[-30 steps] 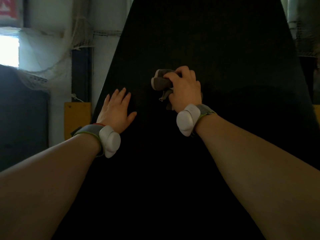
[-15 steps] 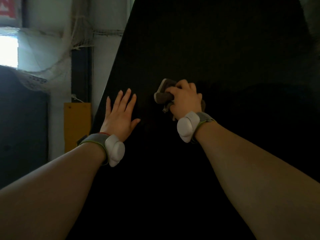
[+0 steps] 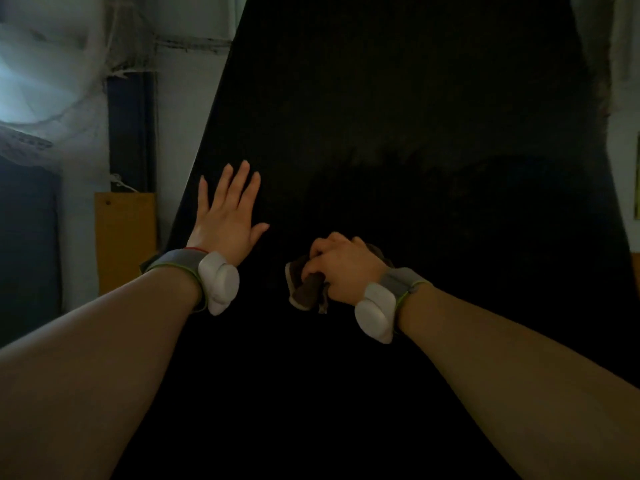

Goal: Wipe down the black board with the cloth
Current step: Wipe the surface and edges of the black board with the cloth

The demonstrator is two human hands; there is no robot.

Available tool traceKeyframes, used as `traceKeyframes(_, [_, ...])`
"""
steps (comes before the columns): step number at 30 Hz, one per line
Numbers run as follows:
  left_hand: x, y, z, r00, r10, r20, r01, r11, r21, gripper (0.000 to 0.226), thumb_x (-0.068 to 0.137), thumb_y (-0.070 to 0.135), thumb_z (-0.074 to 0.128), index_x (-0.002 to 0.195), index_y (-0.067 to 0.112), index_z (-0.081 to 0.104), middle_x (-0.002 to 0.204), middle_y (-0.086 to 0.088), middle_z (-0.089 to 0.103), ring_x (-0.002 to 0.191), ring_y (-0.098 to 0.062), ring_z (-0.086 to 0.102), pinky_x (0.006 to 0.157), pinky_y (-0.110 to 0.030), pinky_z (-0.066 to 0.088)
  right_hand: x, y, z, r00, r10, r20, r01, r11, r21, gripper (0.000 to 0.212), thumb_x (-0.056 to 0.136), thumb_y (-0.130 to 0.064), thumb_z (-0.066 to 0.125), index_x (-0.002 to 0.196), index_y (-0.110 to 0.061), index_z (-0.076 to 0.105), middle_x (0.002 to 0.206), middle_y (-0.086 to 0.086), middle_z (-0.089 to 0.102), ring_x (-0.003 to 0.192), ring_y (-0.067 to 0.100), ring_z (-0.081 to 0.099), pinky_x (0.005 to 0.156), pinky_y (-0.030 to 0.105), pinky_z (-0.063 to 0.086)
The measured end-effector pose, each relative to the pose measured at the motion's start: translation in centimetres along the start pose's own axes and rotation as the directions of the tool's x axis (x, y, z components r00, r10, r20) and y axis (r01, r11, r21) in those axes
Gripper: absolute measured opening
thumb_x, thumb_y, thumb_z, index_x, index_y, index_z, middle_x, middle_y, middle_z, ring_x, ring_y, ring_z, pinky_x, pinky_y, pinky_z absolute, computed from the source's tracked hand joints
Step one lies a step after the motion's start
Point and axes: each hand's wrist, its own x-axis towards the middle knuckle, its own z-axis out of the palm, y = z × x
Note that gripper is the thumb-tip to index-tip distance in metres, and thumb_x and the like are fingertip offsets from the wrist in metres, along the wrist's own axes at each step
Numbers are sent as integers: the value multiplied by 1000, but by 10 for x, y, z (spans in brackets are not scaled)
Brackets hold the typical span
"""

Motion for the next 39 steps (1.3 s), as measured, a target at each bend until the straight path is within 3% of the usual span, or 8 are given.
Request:
traceKeyframes(3, [2,0,1,1000,-7,28,6,1000,19,82,90,42,52,151,15,3,159,-5,-6,144,-25,-9,109,-48,-14,2,6,-16,962,72,-265,-79,997,-15,43,87,-12,55,127,-27,53,131,5,41,120,27,35,90,39,29])
traceKeyframes(6, [2,-2,4,1000,4,16,-4,1000,7,82,90,42,52,151,15,4,159,-4,-6,144,-24,-9,108,-46,-16,13,19,-44,818,246,-519,-244,967,73,45,89,-15,53,131,-28,48,135,6,36,124,30,33,99,48,32])
traceKeyframes(10, [2,-3,7,1000,19,-11,-19,1000,18,83,87,41,55,150,13,8,159,-6,-1,145,-26,-5,109,-47,-14,39,32,-61,705,428,-566,-396,899,186,47,89,-17,53,133,-30,43,136,10,31,124,33,32,101,56,30])
traceKeyframes(13, [2,-4,11,999,30,-19,-29,999,24,83,86,41,55,150,13,9,158,-8,2,144,-27,-3,109,-49,-12,56,32,-51,729,473,-495,-410,880,238,48,87,-19,55,131,-34,42,134,9,30,122,35,30,98,59,30])
traceKeyframes(21, [2,-3,10,998,37,-42,-37,999,7,81,87,39,52,150,10,9,158,-10,-1,144,-28,-6,107,-49,-15,47,10,-27,839,300,-453,-321,947,33,38,87,-21,57,124,-31,52,130,8,34,119,34,31,95,57,30])
traceKeyframes(31, [-48,-13,11,991,131,10,-131,991,8,83,86,45,55,150,12,13,158,-13,5,144,-34,-2,112,-48,-9,10,-26,26,952,133,-277,-141,990,-10,30,90,-26,54,118,-33,59,126,3,36,117,28,30,91,45,25])
traceKeyframes(36, [-55,-18,17,987,155,53,-156,987,29,93,80,51,60,150,11,12,157,-16,8,143,-37,0,111,-49,-10,-4,-21,26,998,32,-62,-34,999,-32,33,90,-20,55,120,-32,58,132,1,37,119,25,32,88,38,24])
traceKeyframes(39, [-53,-20,21,986,145,77,-148,989,32,97,81,54,58,146,16,-4,158,-14,1,142,-29,-13,109,-46,-18,-7,-13,8,942,107,-318,-86,993,80,43,83,-9,58,122,-27,59,131,6,42,119,29,36,89,38,28])
